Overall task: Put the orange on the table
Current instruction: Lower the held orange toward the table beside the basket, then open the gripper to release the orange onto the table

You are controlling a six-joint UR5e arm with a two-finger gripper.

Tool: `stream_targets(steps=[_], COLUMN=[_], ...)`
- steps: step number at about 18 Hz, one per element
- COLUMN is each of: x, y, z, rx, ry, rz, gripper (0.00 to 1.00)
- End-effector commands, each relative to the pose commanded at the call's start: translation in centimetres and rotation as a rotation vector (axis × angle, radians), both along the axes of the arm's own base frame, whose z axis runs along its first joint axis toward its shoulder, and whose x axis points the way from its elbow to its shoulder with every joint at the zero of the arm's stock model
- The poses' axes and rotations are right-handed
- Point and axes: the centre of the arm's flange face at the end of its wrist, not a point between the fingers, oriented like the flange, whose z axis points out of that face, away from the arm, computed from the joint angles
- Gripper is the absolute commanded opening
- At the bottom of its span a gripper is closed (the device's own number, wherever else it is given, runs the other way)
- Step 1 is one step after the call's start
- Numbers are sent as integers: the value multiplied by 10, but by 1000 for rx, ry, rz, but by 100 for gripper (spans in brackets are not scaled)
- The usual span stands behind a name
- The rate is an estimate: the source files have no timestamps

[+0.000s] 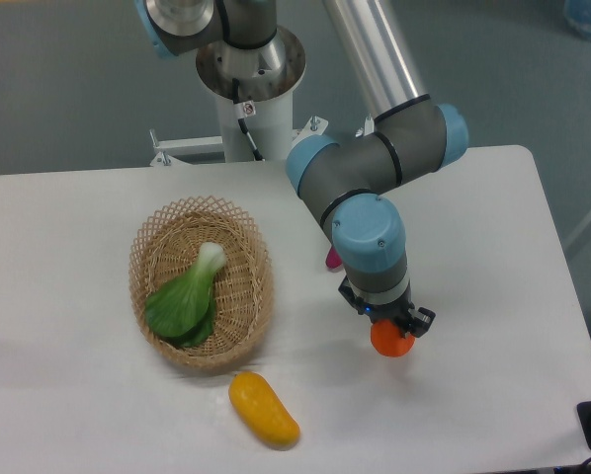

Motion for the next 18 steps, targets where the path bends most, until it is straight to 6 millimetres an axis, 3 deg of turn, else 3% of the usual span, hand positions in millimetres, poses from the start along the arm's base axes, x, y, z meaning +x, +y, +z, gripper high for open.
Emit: stream_targets(steps=[2,7,10,12,13,15,18], x=[8,13,13,13,13,11,7], y=[3,4,4,4,4,5,4], z=[-17,-27,-21,-14,-13,-10,7], rx=[-51,-55,-50,-32,-29,-23,39], ry=[17,44,48,46,47,49,34], rz=[19,12,1,-3,-4,-2,7], gripper=[47,51,65,87,93,99,100])
